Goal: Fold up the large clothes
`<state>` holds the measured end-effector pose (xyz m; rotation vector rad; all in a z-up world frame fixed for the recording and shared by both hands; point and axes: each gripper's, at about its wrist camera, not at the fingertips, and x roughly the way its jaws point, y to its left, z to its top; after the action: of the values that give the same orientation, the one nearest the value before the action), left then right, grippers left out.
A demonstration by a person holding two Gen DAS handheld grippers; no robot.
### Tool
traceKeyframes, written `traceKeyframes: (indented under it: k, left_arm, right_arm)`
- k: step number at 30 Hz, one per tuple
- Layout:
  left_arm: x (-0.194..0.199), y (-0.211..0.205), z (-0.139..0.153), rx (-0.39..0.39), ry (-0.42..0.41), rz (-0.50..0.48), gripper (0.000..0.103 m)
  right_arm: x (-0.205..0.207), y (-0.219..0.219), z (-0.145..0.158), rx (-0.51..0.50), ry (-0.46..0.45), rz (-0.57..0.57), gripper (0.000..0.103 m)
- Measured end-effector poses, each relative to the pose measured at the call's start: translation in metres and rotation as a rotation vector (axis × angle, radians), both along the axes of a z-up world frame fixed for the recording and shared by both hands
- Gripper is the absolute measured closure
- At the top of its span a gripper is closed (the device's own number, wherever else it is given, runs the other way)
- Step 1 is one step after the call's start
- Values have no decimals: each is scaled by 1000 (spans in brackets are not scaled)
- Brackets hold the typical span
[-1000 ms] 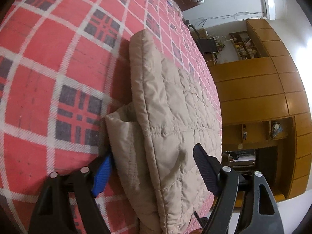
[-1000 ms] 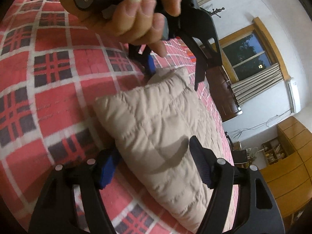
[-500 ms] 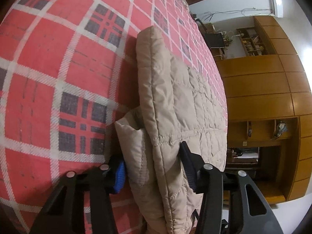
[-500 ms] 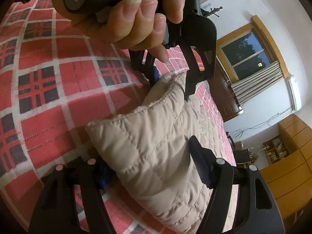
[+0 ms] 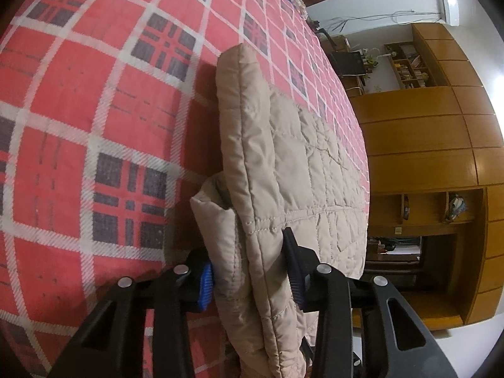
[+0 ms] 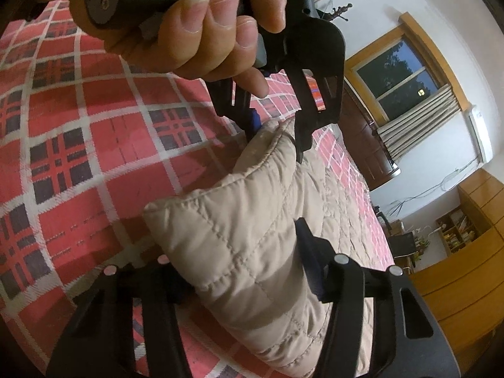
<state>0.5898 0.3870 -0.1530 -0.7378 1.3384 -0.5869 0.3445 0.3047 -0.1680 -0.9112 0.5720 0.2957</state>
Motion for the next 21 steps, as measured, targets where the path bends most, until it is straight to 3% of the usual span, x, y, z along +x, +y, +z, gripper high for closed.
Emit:
traceKeyframes:
  k: [11,21]
  left_arm:
    - [3,-5,26,35,-17,-1,70]
    - [-1,-19,73,78,-74,-15,73]
  right_arm:
    - [4,-9,25,95,7,-21,63]
    - [4,-24,59,208,-26,-59,68]
